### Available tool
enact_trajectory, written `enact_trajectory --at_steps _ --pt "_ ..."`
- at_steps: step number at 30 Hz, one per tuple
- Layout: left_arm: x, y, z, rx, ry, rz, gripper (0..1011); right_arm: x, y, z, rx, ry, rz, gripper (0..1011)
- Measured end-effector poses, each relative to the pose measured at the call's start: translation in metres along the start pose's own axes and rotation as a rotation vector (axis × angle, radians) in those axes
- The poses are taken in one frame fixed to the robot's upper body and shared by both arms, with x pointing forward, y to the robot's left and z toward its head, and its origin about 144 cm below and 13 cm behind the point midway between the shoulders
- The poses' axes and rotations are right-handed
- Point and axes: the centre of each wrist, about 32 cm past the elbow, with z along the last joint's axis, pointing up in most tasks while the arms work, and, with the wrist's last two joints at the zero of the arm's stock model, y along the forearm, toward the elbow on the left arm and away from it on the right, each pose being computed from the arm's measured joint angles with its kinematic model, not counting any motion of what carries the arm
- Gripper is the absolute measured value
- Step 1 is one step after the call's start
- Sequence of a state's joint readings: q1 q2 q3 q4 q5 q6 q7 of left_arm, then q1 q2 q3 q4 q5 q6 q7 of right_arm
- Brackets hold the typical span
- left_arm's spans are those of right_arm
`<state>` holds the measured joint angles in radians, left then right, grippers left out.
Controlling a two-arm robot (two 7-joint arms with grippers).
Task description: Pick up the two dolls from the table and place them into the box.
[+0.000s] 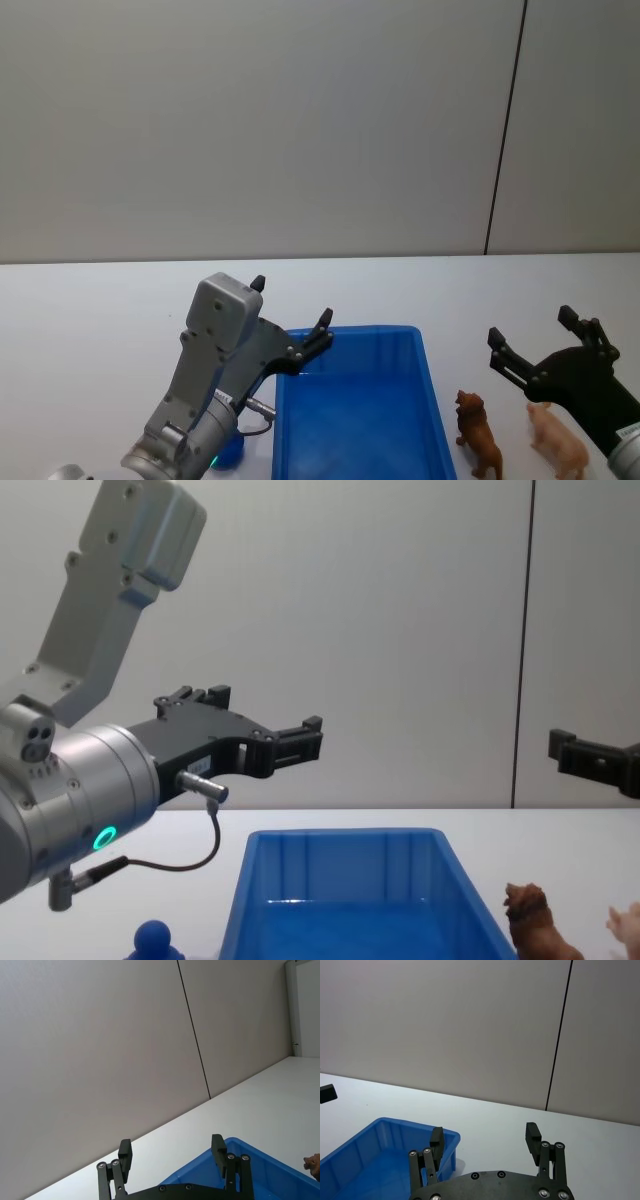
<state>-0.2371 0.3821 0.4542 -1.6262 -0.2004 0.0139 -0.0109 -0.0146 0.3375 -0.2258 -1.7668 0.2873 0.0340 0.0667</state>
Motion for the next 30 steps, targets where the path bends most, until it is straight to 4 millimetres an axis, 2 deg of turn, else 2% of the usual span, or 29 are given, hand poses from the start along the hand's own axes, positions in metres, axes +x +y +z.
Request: enact_trajectory --at_steps 30 --pt "0.0 0.0 0.0 0.0 0.0 0.0 1001 0.0 0.0 0.0 0.0 0.0 0.0 1001"
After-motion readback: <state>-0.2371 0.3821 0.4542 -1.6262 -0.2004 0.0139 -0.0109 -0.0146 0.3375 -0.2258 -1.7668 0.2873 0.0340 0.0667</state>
